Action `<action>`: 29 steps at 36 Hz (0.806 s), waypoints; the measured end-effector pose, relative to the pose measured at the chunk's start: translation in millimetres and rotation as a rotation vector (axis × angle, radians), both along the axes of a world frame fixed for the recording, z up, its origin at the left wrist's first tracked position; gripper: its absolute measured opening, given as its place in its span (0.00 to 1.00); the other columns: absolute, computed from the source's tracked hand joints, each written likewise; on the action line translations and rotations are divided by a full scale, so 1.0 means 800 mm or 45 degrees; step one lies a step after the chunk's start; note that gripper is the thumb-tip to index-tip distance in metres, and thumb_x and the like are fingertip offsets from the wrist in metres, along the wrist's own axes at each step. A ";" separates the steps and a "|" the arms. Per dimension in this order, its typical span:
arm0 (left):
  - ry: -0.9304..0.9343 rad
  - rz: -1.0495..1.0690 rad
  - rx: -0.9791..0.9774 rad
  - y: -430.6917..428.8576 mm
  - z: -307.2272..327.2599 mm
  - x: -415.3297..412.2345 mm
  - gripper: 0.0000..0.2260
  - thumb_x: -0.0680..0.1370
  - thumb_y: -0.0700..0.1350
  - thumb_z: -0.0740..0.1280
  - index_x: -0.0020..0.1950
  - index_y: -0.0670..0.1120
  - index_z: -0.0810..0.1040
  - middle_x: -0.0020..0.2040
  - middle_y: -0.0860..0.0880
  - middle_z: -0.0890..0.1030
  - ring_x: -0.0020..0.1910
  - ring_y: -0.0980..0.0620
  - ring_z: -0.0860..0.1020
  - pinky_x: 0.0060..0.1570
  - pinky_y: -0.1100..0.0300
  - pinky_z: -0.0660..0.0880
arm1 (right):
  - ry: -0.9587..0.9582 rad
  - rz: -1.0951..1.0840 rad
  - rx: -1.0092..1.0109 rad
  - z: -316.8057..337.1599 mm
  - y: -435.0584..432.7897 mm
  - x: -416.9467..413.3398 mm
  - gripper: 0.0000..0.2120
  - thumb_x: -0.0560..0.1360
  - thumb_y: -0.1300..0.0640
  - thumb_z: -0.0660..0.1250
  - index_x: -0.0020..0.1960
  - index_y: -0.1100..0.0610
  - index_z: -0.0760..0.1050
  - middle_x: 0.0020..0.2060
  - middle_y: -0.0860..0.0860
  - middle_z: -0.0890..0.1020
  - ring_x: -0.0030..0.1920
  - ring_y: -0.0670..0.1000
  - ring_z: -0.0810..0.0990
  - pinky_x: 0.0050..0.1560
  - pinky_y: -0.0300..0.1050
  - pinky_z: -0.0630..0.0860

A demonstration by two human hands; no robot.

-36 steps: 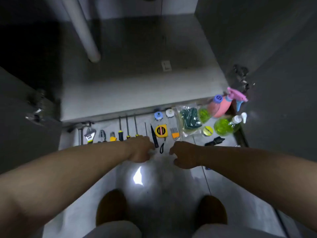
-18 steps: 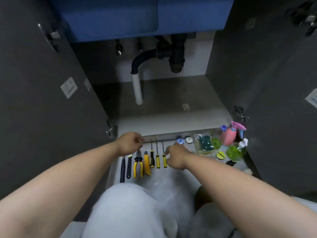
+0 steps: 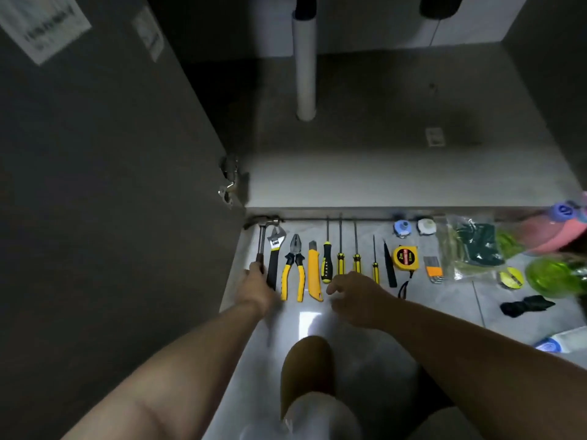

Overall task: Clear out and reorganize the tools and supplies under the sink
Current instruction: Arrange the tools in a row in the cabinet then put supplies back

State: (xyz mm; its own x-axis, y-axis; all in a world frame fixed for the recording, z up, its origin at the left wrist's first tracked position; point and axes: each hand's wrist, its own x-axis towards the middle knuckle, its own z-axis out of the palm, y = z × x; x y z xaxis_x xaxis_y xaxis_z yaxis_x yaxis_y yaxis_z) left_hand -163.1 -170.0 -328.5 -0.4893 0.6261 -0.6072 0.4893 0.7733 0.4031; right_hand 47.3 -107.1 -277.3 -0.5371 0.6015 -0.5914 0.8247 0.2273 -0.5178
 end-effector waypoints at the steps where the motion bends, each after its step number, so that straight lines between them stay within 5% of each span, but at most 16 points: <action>1: 0.061 0.029 -0.020 0.005 -0.013 -0.002 0.26 0.75 0.39 0.68 0.72 0.47 0.66 0.65 0.42 0.71 0.60 0.41 0.74 0.60 0.49 0.74 | 0.002 -0.003 -0.004 -0.010 0.003 -0.004 0.14 0.77 0.60 0.65 0.62 0.57 0.79 0.60 0.52 0.79 0.63 0.51 0.75 0.55 0.40 0.70; 4: 0.226 0.059 -0.074 0.017 -0.045 -0.007 0.24 0.74 0.40 0.69 0.68 0.44 0.66 0.68 0.41 0.69 0.68 0.39 0.69 0.64 0.45 0.71 | 0.005 -0.046 -0.055 -0.034 0.009 -0.016 0.13 0.77 0.59 0.66 0.61 0.55 0.79 0.58 0.50 0.79 0.60 0.49 0.76 0.50 0.39 0.70; 10: 0.222 0.214 -0.028 0.028 -0.088 -0.022 0.18 0.76 0.37 0.67 0.64 0.40 0.68 0.65 0.36 0.71 0.64 0.35 0.69 0.63 0.44 0.70 | 0.069 -0.067 -0.133 -0.064 0.007 -0.038 0.12 0.80 0.61 0.65 0.62 0.57 0.78 0.58 0.50 0.79 0.57 0.47 0.76 0.42 0.32 0.68; 14: 0.167 0.323 0.042 0.022 -0.084 -0.017 0.12 0.79 0.37 0.62 0.62 0.38 0.74 0.61 0.36 0.73 0.61 0.36 0.72 0.60 0.47 0.74 | 0.090 -0.131 -0.198 -0.063 0.000 -0.049 0.10 0.80 0.60 0.64 0.59 0.57 0.79 0.56 0.51 0.80 0.58 0.49 0.78 0.52 0.39 0.73; 19: -0.131 0.495 0.230 -0.008 -0.068 0.012 0.08 0.82 0.36 0.60 0.61 0.37 0.72 0.55 0.37 0.78 0.51 0.42 0.77 0.52 0.48 0.78 | 0.172 -0.288 -0.310 -0.053 -0.010 -0.056 0.11 0.80 0.61 0.64 0.60 0.57 0.79 0.57 0.53 0.81 0.56 0.50 0.79 0.57 0.46 0.78; 24: -0.409 0.560 0.451 -0.046 -0.050 0.051 0.05 0.84 0.39 0.61 0.60 0.44 0.70 0.48 0.44 0.75 0.40 0.52 0.73 0.30 0.65 0.73 | 0.231 -0.470 -0.430 -0.044 -0.019 -0.063 0.16 0.80 0.59 0.64 0.68 0.56 0.74 0.61 0.55 0.78 0.57 0.54 0.79 0.59 0.51 0.77; 29: -0.583 0.421 0.605 -0.057 -0.035 0.073 0.06 0.83 0.38 0.64 0.59 0.45 0.75 0.48 0.44 0.79 0.43 0.58 0.78 0.42 0.65 0.75 | 0.290 -0.617 -0.501 -0.041 -0.023 -0.071 0.25 0.80 0.53 0.66 0.76 0.54 0.66 0.66 0.55 0.76 0.62 0.54 0.77 0.65 0.54 0.75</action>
